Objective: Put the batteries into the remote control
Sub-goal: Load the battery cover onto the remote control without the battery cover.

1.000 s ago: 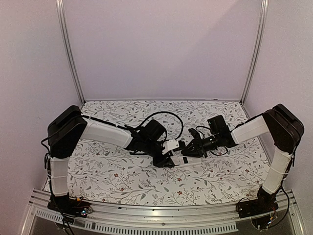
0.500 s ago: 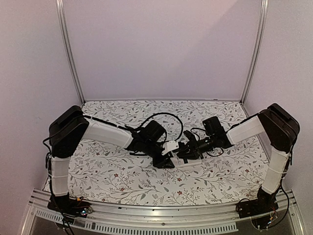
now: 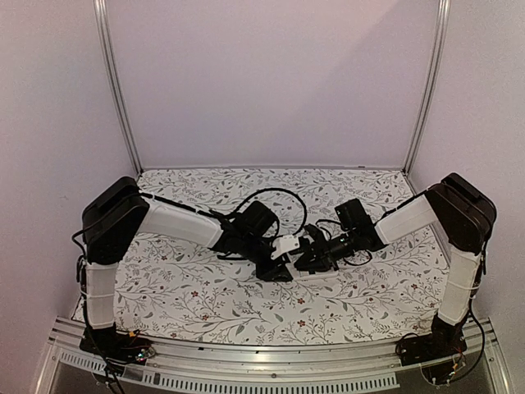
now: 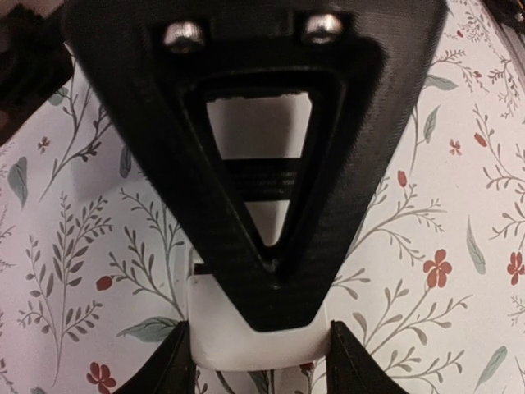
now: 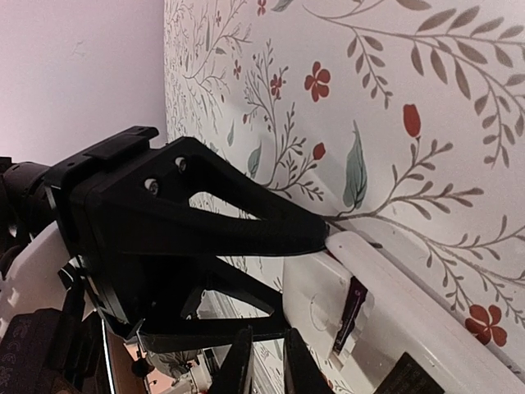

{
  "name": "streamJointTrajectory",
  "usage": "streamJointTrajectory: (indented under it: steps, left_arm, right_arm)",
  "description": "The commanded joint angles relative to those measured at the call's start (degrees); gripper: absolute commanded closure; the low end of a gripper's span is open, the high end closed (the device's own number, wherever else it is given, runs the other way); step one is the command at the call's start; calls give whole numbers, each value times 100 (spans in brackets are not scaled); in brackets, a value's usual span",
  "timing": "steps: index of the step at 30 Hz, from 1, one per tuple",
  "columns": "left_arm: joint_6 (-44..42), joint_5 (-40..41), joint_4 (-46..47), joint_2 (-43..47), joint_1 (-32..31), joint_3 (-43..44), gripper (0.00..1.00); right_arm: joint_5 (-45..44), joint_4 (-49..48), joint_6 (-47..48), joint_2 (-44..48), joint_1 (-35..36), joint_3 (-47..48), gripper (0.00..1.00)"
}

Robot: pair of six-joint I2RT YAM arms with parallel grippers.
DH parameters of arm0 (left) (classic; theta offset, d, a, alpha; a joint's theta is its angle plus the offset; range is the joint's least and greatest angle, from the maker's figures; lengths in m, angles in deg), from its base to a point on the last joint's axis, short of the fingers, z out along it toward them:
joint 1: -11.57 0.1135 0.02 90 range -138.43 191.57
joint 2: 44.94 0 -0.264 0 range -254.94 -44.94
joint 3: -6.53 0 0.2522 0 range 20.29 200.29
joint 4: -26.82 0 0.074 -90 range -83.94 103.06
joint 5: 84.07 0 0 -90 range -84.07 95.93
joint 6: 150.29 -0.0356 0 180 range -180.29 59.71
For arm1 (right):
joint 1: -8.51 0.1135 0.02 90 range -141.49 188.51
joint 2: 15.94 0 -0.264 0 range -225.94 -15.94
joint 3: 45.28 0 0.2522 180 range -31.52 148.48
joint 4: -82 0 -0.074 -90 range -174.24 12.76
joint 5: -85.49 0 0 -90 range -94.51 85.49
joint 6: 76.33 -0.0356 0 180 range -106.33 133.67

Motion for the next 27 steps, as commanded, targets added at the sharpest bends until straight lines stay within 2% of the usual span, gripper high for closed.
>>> streamJointTrajectory:
  steps: [1,5,22,27]
  left_arm:
    - [-244,-181,-55,-179,103,117,54]
    - [-350,-328,-342,-298,115,306,53]
    - [-452,-158,-501,-336,98,455,50]
    - [-494,-176,-587,-356,98,514,51]
  right_arm:
    - [-49,244,137,-116,27,140,87]
    - [-115,462,293,-177,28,167,87]
    - [-627,1742,1133,-214,39,510,87]
    - [-757,2120,1373,-96,25,589,87]
